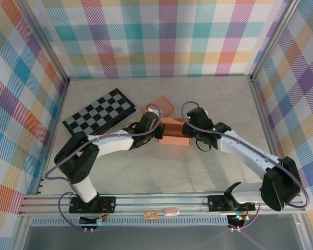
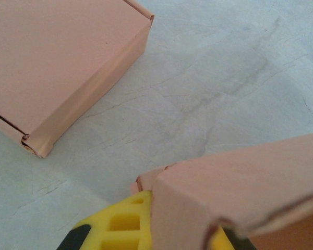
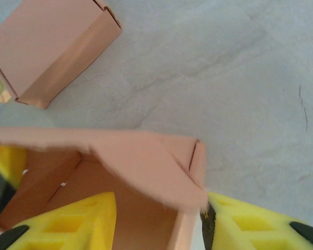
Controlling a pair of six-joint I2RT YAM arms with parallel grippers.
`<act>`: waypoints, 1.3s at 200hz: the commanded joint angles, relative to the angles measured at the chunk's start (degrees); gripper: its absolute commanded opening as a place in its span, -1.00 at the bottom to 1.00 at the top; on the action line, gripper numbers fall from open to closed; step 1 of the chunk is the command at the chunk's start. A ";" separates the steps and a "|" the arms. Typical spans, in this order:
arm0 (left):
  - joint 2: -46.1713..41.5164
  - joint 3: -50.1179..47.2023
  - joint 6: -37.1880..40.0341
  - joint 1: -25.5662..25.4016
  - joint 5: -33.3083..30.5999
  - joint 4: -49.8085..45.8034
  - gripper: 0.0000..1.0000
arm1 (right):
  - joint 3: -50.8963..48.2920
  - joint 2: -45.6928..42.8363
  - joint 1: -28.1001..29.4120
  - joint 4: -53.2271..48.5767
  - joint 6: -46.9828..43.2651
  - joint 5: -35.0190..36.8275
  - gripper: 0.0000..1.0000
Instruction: Fold the paper box
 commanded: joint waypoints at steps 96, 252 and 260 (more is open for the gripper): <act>0.76 1.53 -0.70 -2.00 -2.96 -3.29 -1.00 | 18.08 1.43 0.77 -16.07 64.34 -4.64 0.01; 0.92 2.51 -1.06 -3.51 -6.14 -4.61 -1.00 | 21.34 15.14 1.19 -13.63 75.75 -7.16 -0.41; 0.84 2.42 -1.02 -3.61 -6.22 -4.59 -1.00 | 20.95 15.14 1.18 -13.42 75.64 -7.46 -0.46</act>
